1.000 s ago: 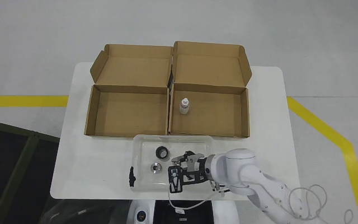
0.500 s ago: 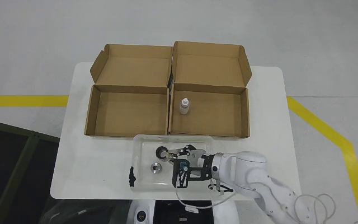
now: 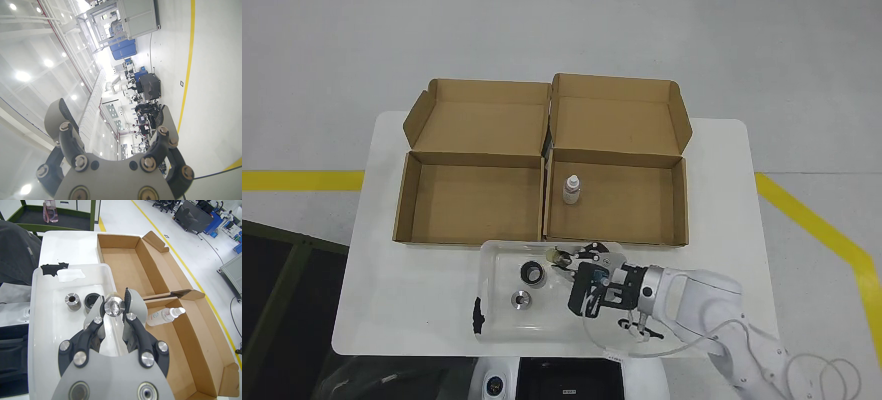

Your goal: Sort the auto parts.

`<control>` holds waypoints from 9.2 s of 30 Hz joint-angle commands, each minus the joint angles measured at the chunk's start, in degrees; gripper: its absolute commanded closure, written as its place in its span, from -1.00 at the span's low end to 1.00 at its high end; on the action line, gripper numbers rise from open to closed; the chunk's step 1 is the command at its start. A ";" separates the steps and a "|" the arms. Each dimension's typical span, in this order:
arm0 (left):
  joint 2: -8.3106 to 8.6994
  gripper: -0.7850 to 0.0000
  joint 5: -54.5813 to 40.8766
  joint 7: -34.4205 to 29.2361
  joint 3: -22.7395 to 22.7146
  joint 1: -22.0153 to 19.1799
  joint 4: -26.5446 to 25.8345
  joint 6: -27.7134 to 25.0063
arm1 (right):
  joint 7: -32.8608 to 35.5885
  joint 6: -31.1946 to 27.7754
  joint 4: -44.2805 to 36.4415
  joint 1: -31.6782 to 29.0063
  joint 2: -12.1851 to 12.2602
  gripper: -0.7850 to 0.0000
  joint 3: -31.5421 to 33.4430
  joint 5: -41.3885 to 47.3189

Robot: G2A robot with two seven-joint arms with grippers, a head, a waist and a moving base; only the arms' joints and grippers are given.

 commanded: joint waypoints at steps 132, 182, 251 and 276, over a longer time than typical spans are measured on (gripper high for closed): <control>0.00 -1.00 0.00 0.00 0.00 0.00 0.00 0.00 | 10.78 6.23 6.84 11.44 -4.93 -1.00 -15.54 3.88; 0.00 -1.00 0.00 0.00 0.00 0.00 0.00 0.00 | 7.45 2.47 20.48 13.40 -7.56 -0.36 -18.57 7.01; 0.00 -1.00 0.00 0.00 0.00 0.00 0.00 0.00 | 4.88 2.77 27.19 13.96 -10.00 0.55 -18.33 6.70; 0.00 -1.00 0.00 0.00 0.00 0.00 0.00 0.00 | -1.93 0.74 17.32 10.84 -8.68 1.00 -11.03 8.97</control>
